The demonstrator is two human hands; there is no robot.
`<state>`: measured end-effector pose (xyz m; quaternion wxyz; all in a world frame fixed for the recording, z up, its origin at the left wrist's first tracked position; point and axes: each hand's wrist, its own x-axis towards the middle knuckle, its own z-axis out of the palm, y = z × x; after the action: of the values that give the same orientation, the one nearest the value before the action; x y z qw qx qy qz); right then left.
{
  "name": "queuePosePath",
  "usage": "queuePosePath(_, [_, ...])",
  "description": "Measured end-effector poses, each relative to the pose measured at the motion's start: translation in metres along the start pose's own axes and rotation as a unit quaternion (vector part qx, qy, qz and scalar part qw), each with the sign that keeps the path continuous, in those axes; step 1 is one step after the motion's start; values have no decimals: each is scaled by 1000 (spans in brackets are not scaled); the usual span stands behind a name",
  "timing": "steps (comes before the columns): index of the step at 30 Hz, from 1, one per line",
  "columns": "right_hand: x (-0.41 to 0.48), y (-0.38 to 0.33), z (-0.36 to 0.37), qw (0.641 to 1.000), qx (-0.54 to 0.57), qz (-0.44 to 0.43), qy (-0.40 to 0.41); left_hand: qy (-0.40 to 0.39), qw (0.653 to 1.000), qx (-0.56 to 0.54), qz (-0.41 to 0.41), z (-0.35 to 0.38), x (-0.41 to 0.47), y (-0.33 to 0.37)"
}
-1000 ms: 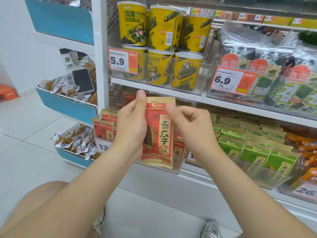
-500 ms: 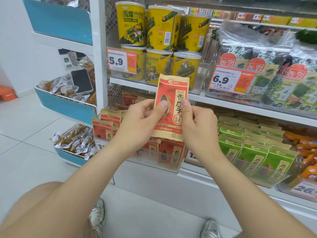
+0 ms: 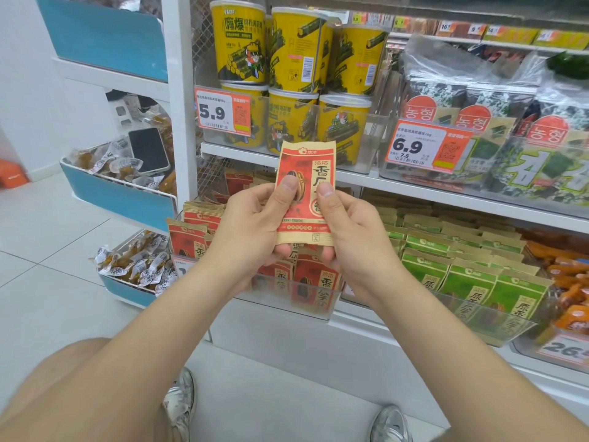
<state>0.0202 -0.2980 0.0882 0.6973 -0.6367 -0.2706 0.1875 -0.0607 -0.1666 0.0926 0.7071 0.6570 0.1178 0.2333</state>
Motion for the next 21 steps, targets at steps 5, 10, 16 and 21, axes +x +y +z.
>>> queuePosePath(5, [-4,-4,3,1000,-5,-5,17,-12,999,30,4,3,-2,-4])
queuePosePath(10, [-4,3,4,985,-111,-123,36,31,978,179,98,0,4,-14])
queuePosePath(16, [-11,15,6,878,-425,-219,39,-76,988,84,103,-4,4,-9])
queuePosePath(21, [-9,19,6,877,-409,-251,21,-6,998,-54,27,0,5,-8])
